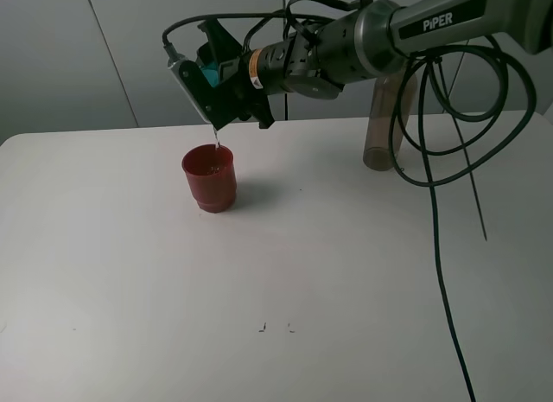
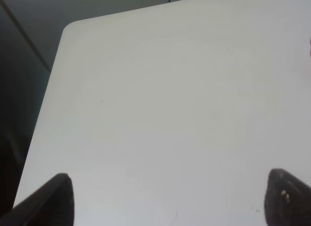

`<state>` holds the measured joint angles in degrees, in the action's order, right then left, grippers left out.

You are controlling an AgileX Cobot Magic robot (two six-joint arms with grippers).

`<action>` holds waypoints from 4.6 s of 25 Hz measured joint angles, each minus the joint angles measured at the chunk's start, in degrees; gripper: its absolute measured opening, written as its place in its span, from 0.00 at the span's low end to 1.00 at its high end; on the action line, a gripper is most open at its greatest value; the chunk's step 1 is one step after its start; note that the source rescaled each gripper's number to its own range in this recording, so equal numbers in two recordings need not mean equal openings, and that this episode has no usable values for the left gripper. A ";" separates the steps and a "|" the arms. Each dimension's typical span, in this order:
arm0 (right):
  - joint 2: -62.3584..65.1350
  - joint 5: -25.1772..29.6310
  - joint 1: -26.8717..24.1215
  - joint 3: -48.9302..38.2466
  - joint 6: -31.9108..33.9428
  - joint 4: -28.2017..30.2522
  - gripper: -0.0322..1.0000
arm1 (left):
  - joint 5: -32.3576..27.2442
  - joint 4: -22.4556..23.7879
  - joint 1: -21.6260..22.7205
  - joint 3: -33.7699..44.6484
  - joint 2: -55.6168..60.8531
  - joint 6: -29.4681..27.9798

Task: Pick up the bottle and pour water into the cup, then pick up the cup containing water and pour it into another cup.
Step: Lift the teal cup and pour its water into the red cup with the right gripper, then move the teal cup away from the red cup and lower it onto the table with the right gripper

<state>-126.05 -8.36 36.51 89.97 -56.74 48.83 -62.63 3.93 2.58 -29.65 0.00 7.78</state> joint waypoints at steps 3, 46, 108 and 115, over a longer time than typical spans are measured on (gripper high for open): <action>0.00 0.00 -0.06 0.00 -1.15 0.00 0.11 | 0.00 0.00 0.00 0.00 0.00 0.00; 0.00 -9.32 0.17 0.04 -9.91 -0.49 0.11 | 0.00 0.00 0.00 0.00 0.00 0.00; 20.80 -33.10 -9.61 -59.22 56.31 -50.96 0.11 | 0.00 0.00 0.00 0.00 0.00 0.23; 13.93 -36.95 -9.61 -59.22 56.31 -51.03 0.11 | 0.00 0.00 0.00 0.00 0.00 0.23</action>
<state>-112.12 -45.31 26.90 30.75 -0.42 -2.20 -62.63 3.93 2.58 -29.65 0.00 8.01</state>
